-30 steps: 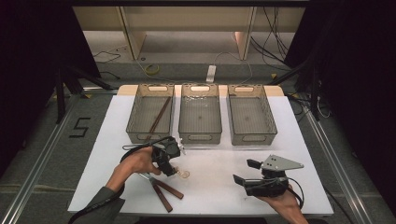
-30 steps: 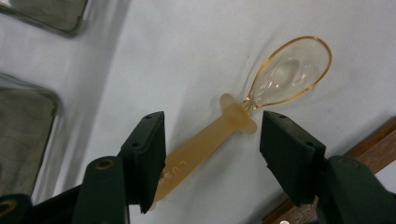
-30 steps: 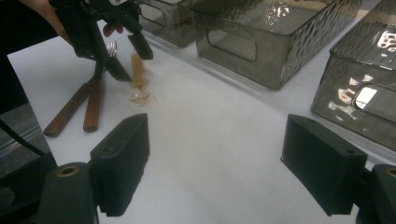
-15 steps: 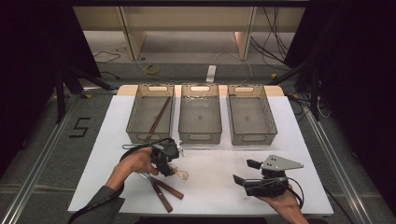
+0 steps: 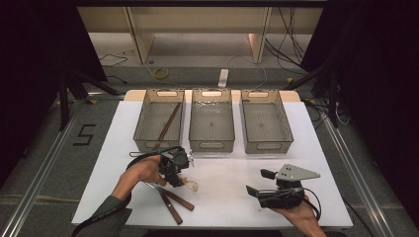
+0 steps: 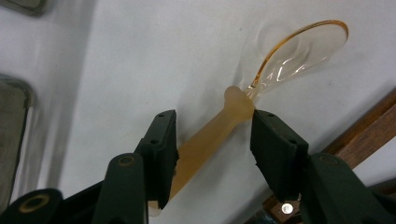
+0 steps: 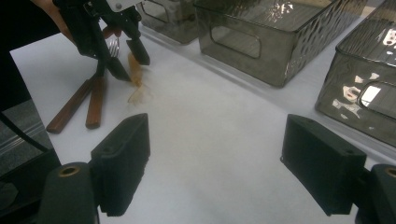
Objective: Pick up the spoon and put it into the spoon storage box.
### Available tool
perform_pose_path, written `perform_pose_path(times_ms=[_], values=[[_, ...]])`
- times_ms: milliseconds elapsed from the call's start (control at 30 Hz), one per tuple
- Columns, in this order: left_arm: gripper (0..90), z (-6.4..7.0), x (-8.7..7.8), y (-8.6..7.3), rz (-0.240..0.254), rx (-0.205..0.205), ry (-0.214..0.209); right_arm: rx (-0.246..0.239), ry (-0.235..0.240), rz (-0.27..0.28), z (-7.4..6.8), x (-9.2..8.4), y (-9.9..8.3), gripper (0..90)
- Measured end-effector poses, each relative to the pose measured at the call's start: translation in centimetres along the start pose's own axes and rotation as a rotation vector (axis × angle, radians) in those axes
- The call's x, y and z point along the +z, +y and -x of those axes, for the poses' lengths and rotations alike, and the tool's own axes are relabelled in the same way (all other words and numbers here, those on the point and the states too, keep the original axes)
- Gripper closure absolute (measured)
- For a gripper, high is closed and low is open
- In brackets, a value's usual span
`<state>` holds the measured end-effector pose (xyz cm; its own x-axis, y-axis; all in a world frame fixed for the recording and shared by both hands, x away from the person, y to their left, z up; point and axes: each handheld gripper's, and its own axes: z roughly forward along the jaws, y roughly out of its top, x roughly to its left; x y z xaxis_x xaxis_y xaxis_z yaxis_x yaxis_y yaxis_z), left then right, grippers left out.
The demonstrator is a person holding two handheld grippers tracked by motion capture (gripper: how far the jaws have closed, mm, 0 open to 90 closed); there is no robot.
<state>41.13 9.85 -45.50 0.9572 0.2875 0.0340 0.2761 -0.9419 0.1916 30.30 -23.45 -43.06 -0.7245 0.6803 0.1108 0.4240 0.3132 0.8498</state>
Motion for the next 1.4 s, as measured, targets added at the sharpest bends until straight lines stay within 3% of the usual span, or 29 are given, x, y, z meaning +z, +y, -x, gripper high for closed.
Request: perform_pose_path(times_ms=[467, 567, 633, 700, 1000, 1233, 1333, 1400], values=[[57.8, 0.4, 0.0, -0.2, -0.014, 0.051, -0.01, -0.001, -0.004, -0.008, 0.0, 0.0, 0.0, 24.7], [63.6, 0.4, 0.1, -0.2, -0.013, 0.069, -0.032, -0.001, -0.005, -0.009, 0.0, 0.0, 0.0, 24.8], [73.0, 0.4, 0.2, -0.2, -0.005, 0.063, -0.065, 0.0, -0.004, -0.008, 0.0, 0.0, 0.0, 24.8], [75.5, 0.4, 0.2, -0.3, -0.001, 0.061, -0.072, 0.0, -0.003, -0.01, 0.0, 0.0, 0.0, 24.8], [77.6, 0.3, 0.1, -0.4, 0.013, 0.079, -0.059, 0.001, -0.002, -0.012, 0.0, 0.0, 0.0, 24.8], [78.1, 0.0, -0.6, -0.2, 0.1, 0.052, -0.001, 0.0, -0.004, -0.009, 0.0, 0.0, 0.1, 24.8], [78.1, -0.2, -1.1, -0.1, 0.153, 0.022, 0.018, 0.0, -0.005, -0.008, 0.0, 0.0, 0.0, 24.8], [78.1, -0.5, -1.5, -0.2, 0.209, -0.02, 0.027, -0.001, -0.007, -0.006, 0.0, -0.1, 0.1, 24.8]])
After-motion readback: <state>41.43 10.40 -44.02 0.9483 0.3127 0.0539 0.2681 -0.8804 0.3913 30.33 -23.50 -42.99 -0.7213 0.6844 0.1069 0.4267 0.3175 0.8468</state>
